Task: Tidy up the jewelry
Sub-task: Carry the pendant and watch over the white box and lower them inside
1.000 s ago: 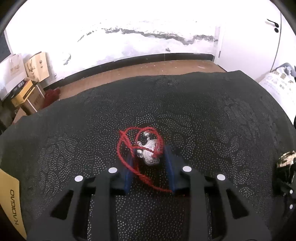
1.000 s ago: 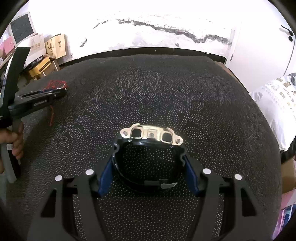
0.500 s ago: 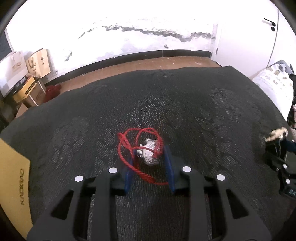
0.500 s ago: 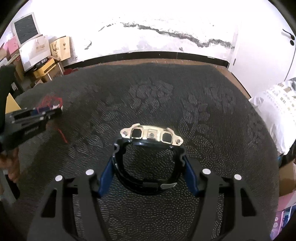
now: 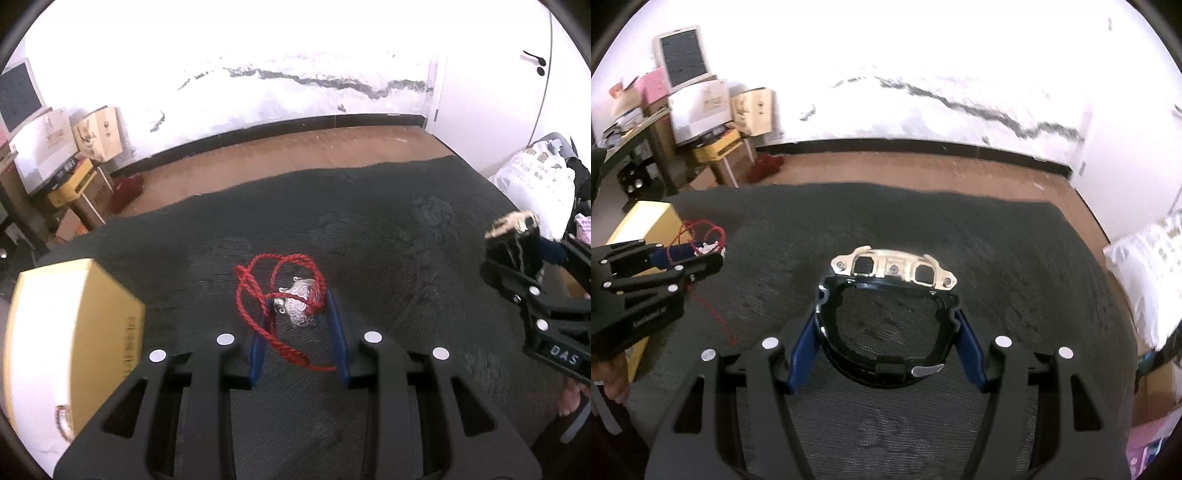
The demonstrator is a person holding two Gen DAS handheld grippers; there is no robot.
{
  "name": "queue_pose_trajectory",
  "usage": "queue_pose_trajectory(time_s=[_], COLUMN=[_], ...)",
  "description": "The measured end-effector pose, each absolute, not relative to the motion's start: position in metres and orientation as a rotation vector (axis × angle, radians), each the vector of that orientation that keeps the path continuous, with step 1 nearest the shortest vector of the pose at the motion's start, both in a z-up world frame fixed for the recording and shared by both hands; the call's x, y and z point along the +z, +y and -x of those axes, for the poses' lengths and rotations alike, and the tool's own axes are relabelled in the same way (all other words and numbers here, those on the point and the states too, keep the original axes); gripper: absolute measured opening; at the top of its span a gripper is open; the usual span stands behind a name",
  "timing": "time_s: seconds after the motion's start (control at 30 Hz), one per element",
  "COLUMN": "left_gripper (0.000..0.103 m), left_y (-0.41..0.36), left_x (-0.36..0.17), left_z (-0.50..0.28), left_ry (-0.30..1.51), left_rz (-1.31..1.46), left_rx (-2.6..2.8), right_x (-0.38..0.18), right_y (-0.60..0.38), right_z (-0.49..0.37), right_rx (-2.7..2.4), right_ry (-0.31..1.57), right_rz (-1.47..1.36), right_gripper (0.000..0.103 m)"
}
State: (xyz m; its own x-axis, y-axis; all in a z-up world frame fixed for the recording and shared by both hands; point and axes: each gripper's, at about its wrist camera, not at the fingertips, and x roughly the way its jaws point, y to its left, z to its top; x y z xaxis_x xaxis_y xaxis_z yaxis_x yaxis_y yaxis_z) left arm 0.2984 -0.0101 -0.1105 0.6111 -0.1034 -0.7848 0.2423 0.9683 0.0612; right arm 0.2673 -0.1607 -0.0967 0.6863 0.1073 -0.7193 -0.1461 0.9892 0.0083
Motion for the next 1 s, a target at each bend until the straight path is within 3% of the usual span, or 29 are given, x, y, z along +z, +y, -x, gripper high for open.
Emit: queue_pose_trajectory(time_s=[0.5,1.0], left_gripper=[0.030,0.030], left_y=[0.181,0.328], left_x=[-0.015,-0.037], left_z=[-0.235,-0.208], left_ry=[0.769,0.810], left_rz=[-0.071,0.059], left_rx=[-0.020,0.167], right_x=[0.009,0.005], right_y=[0.052,0.230], right_z=[-0.267,-0.272], right_rx=[0.454,0.611], right_ry=[0.720,0.781], right_rz=[0.131,0.176], right_gripper=[0.063,0.063])
